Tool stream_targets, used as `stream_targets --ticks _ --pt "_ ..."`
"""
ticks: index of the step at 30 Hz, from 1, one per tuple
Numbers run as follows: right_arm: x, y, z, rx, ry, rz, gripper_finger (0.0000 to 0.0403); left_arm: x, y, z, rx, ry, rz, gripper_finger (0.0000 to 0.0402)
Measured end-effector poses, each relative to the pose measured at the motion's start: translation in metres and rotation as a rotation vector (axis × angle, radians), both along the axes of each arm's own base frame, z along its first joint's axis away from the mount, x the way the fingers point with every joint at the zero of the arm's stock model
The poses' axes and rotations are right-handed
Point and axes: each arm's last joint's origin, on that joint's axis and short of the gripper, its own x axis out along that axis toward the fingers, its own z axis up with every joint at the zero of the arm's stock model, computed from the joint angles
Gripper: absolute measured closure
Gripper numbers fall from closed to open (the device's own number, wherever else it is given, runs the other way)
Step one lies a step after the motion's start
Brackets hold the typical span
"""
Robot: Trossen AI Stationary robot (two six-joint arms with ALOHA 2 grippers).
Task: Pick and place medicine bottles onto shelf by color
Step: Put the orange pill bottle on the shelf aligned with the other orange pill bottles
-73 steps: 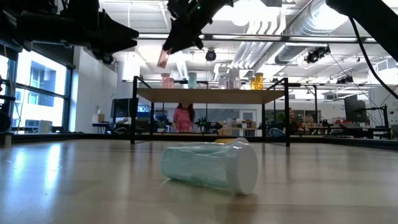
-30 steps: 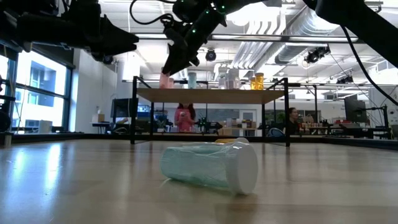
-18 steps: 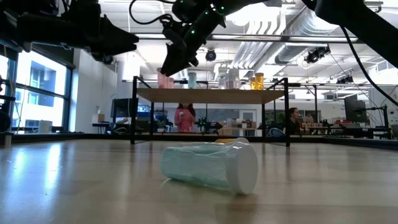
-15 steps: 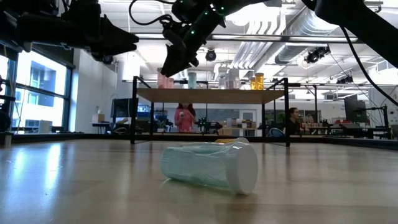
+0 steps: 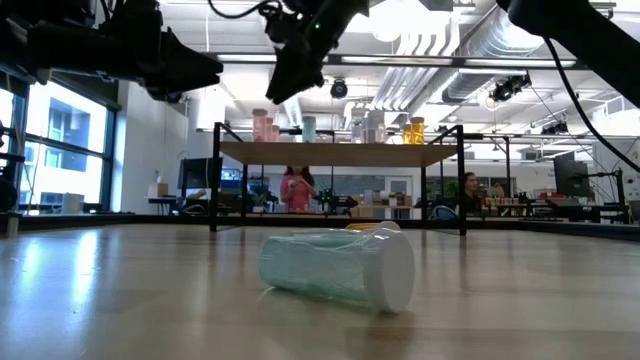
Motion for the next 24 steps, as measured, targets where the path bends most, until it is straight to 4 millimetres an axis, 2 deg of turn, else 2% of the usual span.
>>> stream_targets --ticks 6,12,16,24 --pt "-0.013 0.006 0.007 0.021 0.063 0.014 0.0252 0.000 0.000 -0.001 -0.001 0.005 0.000 0.0161" --pt "-0.026 0.016 -0.005 0.141 0.227 0.071 0.0252 0.000 0.000 -0.002 -0.006 0.024 0.000 0.0161" --pt "-0.031 0.033 -0.017 0.188 0.358 0.096 0.0252 0.000 0.000 -0.004 -0.010 0.045 0.000 0.0161" --pt "-0.032 0.075 -0.022 0.205 0.470 0.172 0.0252 0.000 0.000 -0.005 -0.012 0.051 -0.001 0.0161"
